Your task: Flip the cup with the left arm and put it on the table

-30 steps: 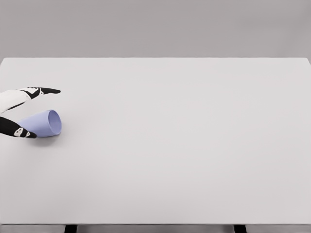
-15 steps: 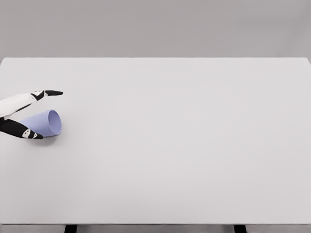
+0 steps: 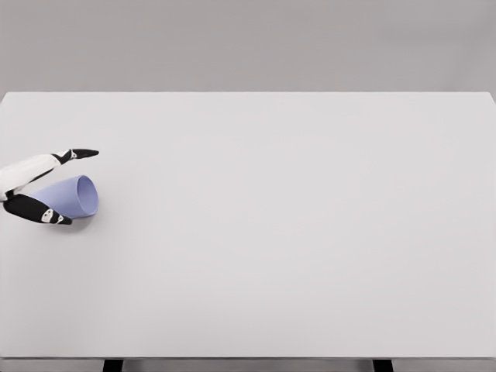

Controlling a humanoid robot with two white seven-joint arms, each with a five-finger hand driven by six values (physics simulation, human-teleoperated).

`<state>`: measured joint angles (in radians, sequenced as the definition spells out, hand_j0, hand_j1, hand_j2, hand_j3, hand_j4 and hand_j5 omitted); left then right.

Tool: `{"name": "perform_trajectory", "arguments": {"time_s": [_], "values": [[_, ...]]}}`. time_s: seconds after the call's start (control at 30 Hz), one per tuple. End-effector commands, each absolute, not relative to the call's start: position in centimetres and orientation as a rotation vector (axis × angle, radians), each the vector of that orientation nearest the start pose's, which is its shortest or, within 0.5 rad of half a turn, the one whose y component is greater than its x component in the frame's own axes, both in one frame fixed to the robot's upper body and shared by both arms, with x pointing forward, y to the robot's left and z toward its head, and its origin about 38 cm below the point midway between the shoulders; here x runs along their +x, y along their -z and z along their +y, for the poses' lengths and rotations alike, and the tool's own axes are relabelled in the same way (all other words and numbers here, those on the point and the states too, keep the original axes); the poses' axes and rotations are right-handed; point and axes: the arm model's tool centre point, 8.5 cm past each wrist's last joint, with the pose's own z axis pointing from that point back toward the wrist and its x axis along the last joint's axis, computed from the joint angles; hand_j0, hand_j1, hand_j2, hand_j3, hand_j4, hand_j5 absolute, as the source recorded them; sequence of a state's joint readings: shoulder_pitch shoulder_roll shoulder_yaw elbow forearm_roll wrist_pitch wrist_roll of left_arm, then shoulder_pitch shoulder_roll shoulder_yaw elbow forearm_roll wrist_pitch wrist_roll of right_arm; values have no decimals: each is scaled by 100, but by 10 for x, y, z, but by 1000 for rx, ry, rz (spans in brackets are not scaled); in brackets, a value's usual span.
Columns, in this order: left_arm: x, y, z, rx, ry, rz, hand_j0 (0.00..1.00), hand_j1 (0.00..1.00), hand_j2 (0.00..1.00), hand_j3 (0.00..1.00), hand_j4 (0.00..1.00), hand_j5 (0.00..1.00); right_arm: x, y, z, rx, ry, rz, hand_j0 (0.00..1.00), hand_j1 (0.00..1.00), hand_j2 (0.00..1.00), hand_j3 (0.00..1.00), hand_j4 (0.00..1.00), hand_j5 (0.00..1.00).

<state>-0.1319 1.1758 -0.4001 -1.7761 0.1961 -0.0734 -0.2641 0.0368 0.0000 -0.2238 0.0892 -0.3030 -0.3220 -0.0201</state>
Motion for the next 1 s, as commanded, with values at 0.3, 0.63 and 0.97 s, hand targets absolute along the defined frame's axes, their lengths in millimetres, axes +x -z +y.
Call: {"name": "perform_trajectory", "arguments": {"time_s": [0.3,0.63,0.97], "values": [[356,-191,394,284,1263,-1262,100,100,100,100,100,100,-27,255,-282,-202,513,-206,100,100,100,100,100,100],[361,-172,397,287,1216,-1254,100,100,100,100,100,100,-27,255,-282,-202,513,-206,100,100,100,100,100,100],[361,-164,400,295,1205,-1220,100,100,100,100,100,100,-27,255,-282,-202,513,-206,100,100,100,100,100,100]]}}
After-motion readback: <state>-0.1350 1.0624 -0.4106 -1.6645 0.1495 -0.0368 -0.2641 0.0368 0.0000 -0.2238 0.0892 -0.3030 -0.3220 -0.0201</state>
